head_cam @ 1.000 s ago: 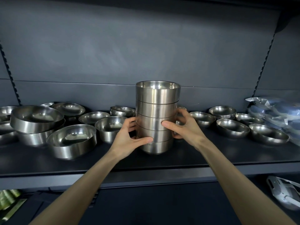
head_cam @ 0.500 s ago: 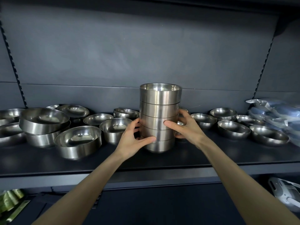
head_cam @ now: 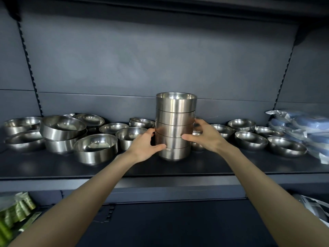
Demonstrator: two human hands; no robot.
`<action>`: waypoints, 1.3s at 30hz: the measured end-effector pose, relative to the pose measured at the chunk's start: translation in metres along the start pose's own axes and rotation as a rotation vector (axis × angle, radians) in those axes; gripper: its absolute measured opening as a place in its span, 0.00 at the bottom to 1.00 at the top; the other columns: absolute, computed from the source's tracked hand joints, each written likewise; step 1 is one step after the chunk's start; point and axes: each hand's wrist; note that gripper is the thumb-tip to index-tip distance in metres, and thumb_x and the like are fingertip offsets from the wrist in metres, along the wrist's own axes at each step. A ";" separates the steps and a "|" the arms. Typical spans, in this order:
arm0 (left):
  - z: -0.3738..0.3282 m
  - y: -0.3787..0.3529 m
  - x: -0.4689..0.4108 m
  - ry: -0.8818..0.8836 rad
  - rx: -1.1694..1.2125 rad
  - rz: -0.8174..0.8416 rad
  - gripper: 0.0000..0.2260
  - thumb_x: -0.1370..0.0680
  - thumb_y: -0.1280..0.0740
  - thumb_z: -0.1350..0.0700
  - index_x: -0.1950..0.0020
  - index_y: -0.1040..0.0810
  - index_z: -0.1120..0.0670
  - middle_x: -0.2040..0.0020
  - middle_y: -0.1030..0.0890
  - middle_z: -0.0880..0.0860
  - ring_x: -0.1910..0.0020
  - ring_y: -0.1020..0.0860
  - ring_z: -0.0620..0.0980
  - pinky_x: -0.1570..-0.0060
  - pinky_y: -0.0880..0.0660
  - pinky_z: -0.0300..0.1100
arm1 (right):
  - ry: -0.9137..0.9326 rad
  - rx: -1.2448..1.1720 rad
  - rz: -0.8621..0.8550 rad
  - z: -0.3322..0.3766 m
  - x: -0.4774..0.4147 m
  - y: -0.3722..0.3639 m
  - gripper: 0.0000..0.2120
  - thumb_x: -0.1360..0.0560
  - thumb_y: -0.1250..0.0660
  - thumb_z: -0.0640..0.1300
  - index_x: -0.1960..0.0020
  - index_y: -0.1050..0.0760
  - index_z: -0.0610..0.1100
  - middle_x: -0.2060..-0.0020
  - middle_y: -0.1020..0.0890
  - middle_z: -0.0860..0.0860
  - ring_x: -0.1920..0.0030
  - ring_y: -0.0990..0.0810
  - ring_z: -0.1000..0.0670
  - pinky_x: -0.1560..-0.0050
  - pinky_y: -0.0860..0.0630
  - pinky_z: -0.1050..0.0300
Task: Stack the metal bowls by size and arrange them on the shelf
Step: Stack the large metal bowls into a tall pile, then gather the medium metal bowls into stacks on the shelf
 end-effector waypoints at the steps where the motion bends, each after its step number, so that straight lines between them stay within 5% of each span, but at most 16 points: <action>1: -0.003 0.005 0.005 -0.005 -0.072 0.007 0.31 0.26 0.29 0.46 0.27 0.36 0.55 0.31 0.29 0.56 0.33 0.29 0.53 0.34 0.32 0.48 | 0.004 0.063 -0.002 0.002 0.005 0.002 0.39 0.31 0.24 0.53 0.26 0.37 0.45 0.31 0.28 0.48 0.31 0.29 0.48 0.31 0.31 0.48; 9: -0.029 0.047 0.084 -0.046 -0.486 -0.022 0.27 0.23 0.34 0.45 0.27 0.36 0.50 0.28 0.33 0.53 0.30 0.34 0.55 0.33 0.34 0.51 | 0.101 0.475 0.067 0.028 0.068 0.006 0.29 0.25 0.31 0.50 0.27 0.36 0.44 0.30 0.31 0.46 0.32 0.30 0.44 0.33 0.32 0.49; 17: -0.033 0.121 0.156 -0.038 -0.657 -0.111 0.24 0.23 0.35 0.44 0.29 0.34 0.50 0.30 0.31 0.53 0.30 0.36 0.54 0.33 0.38 0.49 | 0.287 0.604 0.123 0.100 0.108 -0.027 0.28 0.23 0.34 0.49 0.26 0.37 0.46 0.26 0.37 0.46 0.28 0.34 0.43 0.34 0.34 0.49; 28: 0.044 0.234 0.234 -0.024 -0.714 -0.179 0.25 0.24 0.35 0.44 0.29 0.33 0.52 0.32 0.30 0.55 0.32 0.33 0.56 0.36 0.35 0.50 | 0.426 0.505 0.068 0.202 0.121 -0.138 0.25 0.24 0.33 0.50 0.29 0.33 0.46 0.32 0.30 0.48 0.32 0.31 0.45 0.35 0.33 0.53; 39: 0.160 0.278 0.233 -0.028 -0.529 -0.100 0.27 0.23 0.36 0.44 0.26 0.38 0.50 0.29 0.32 0.51 0.28 0.37 0.52 0.33 0.39 0.48 | 0.302 0.500 0.092 0.236 0.098 -0.242 0.27 0.24 0.33 0.53 0.28 0.34 0.46 0.28 0.33 0.49 0.29 0.33 0.46 0.33 0.34 0.51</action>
Point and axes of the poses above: each hand's wrist, its own x-axis away from the middle knuckle, its own y-axis out of the back of the hand, z = x × y
